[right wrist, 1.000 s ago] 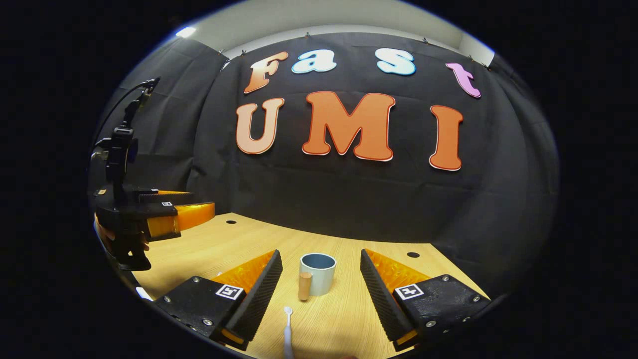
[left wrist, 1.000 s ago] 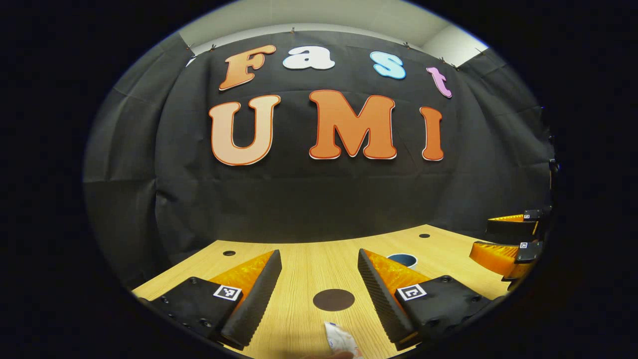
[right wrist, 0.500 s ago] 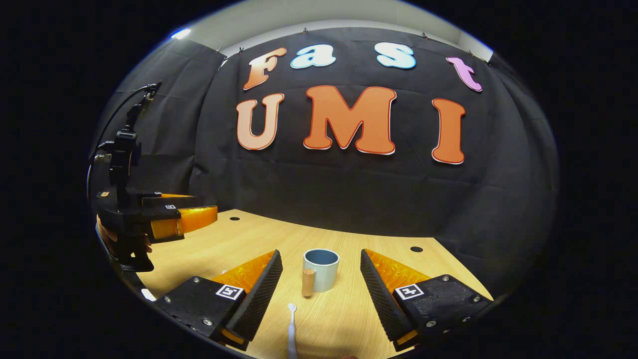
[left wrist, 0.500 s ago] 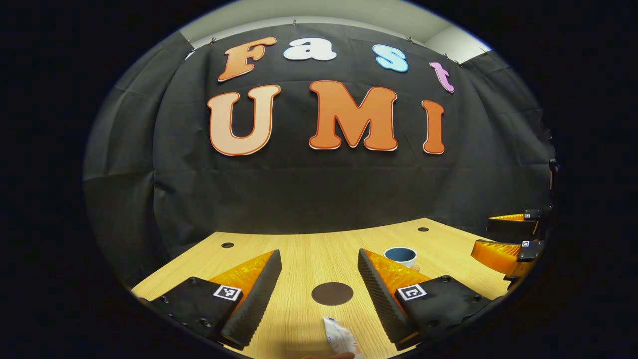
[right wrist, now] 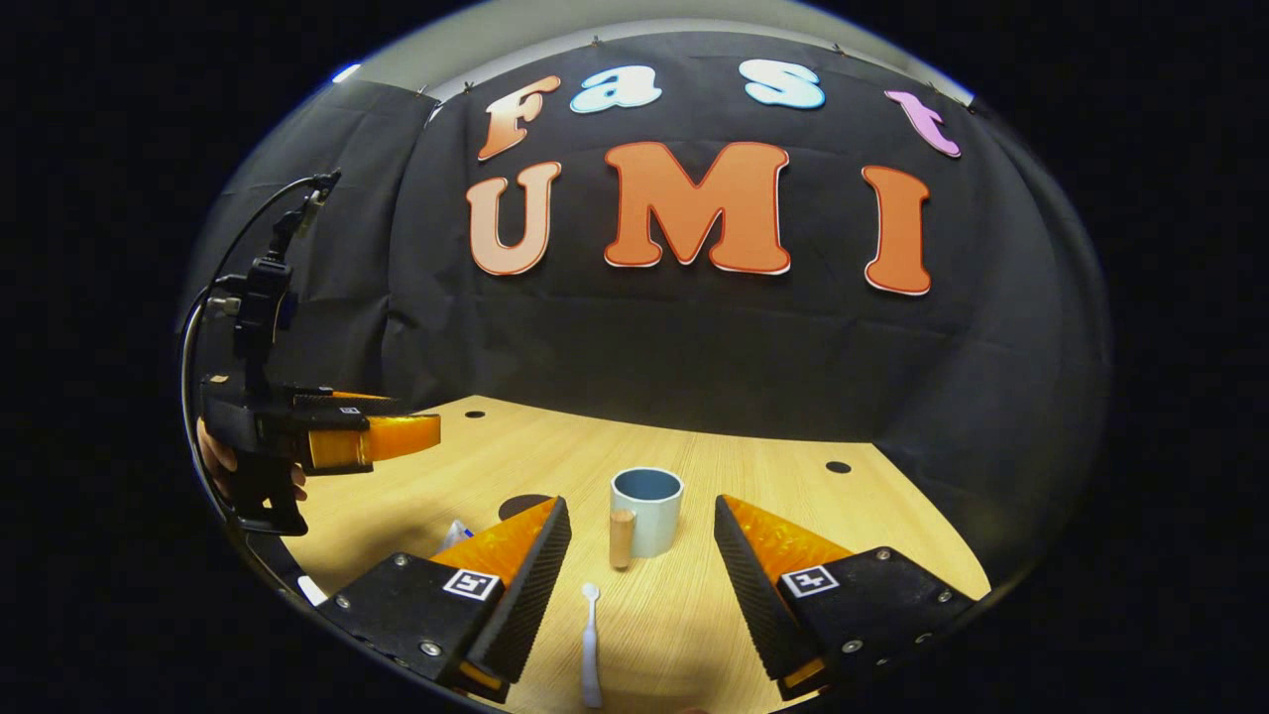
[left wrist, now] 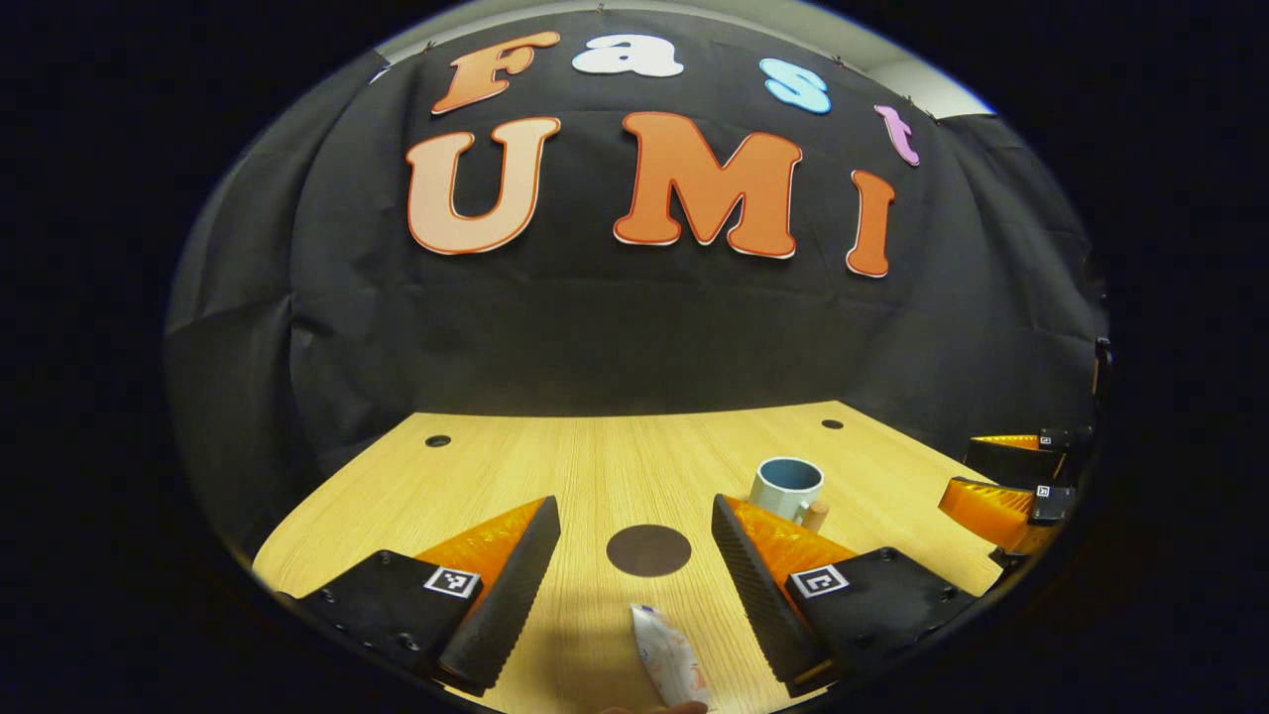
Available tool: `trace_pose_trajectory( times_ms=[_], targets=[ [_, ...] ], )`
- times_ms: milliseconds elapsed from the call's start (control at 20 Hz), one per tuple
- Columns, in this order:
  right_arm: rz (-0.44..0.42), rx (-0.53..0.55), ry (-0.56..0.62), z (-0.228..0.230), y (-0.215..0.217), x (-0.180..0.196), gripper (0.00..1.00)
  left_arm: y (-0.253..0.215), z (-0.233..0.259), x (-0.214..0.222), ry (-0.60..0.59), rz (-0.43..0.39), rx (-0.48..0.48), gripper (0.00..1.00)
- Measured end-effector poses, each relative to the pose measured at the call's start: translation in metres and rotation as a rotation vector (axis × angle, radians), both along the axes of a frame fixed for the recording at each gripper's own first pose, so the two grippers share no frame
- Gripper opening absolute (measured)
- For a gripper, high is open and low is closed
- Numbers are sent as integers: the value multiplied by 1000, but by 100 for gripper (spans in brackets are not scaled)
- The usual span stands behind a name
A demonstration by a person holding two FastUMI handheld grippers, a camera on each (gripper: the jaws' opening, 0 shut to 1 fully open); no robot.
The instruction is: Put the toothbrush and toothpaste on the desktop into the cup, then pick up the cup and place it on the coaster on the desktop.
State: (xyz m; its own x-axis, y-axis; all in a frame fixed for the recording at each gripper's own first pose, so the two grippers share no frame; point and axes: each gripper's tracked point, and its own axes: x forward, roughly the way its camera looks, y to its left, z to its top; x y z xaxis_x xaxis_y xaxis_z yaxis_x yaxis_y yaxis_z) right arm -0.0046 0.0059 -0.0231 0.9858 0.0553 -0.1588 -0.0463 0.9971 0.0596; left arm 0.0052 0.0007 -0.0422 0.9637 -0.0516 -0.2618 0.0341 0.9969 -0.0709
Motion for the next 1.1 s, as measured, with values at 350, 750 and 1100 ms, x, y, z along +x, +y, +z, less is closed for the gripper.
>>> trace_pose_trajectory(
  times_ms=[350,750,1100],
  targets=[
    [38,9,107,-30,9,-5,84,-10,-54,-6,191,-38,-2,98],
    [87,-5,244,-72,22,-16,78,-10,-89,-31,442,-94,6,94],
    [130,-14,356,-100,34,-22,78,-42,-109,-48,570,-90,17,94]
  ],
)
